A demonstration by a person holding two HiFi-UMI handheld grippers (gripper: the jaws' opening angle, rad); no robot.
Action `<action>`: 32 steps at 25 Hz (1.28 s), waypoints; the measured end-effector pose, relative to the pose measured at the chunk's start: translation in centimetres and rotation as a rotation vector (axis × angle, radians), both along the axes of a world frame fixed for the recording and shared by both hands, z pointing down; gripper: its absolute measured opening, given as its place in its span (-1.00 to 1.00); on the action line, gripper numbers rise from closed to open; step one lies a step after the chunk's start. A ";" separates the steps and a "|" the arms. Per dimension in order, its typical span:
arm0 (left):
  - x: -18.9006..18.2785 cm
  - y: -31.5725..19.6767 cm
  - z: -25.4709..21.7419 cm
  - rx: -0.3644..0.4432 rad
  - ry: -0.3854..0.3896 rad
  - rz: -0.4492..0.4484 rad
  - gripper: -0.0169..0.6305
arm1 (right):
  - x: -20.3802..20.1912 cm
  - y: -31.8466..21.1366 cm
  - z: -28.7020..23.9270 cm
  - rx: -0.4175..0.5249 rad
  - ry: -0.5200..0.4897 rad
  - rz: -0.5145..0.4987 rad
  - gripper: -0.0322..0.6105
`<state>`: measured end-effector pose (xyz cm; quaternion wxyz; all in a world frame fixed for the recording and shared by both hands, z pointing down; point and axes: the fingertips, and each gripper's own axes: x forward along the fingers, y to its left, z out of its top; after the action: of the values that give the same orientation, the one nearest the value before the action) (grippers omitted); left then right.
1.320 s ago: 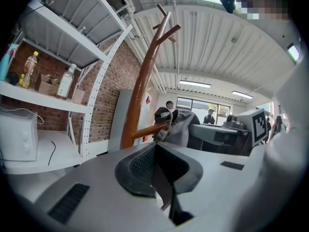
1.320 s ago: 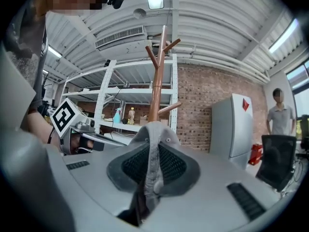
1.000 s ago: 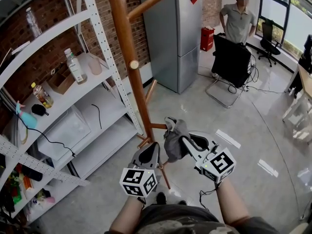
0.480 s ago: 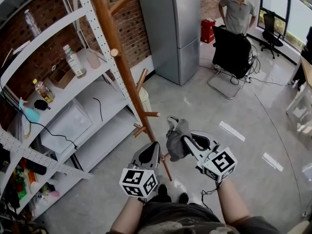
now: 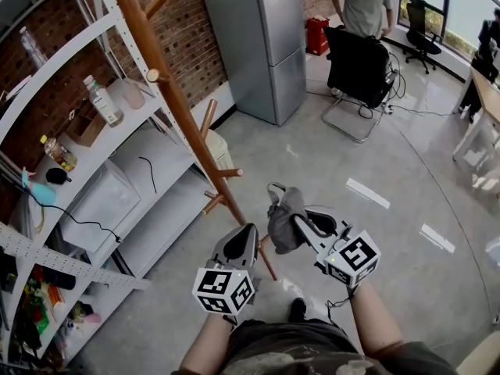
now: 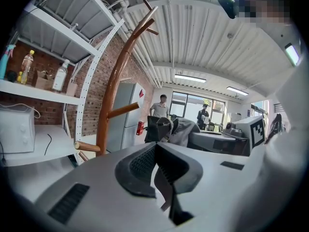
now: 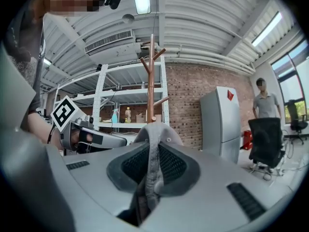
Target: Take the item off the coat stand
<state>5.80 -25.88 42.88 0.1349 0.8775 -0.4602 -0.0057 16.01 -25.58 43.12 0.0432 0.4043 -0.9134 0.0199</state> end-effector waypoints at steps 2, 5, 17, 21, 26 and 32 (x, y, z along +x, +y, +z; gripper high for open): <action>-0.3 0.2 -0.1 0.004 0.008 0.015 -0.92 | -0.2 0.0 0.0 -0.005 -0.001 0.024 -0.77; -1.4 0.5 -0.2 -0.001 0.023 0.033 -0.93 | -1.0 0.2 0.0 -0.008 0.006 0.054 -0.77; -6.8 3.1 -0.9 0.012 0.043 0.090 -0.93 | -6.1 3.4 -0.5 -0.015 -0.003 0.114 -0.77; -7.3 4.5 -0.5 0.005 0.049 0.123 -0.93 | -6.9 5.0 -0.2 -0.015 0.043 0.147 -0.77; -7.7 6.5 0.2 -0.003 0.053 0.171 -0.93 | -8.2 7.8 0.4 -0.022 0.062 0.166 -0.77; -8.1 8.6 0.1 -0.008 0.049 0.220 -0.93 | -9.1 10.6 0.8 -0.033 0.077 0.187 -0.78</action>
<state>-2.31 -17.24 43.00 0.1496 0.9218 -0.3575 -0.0106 6.86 -14.94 43.92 0.0828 0.4874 -0.8689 0.0236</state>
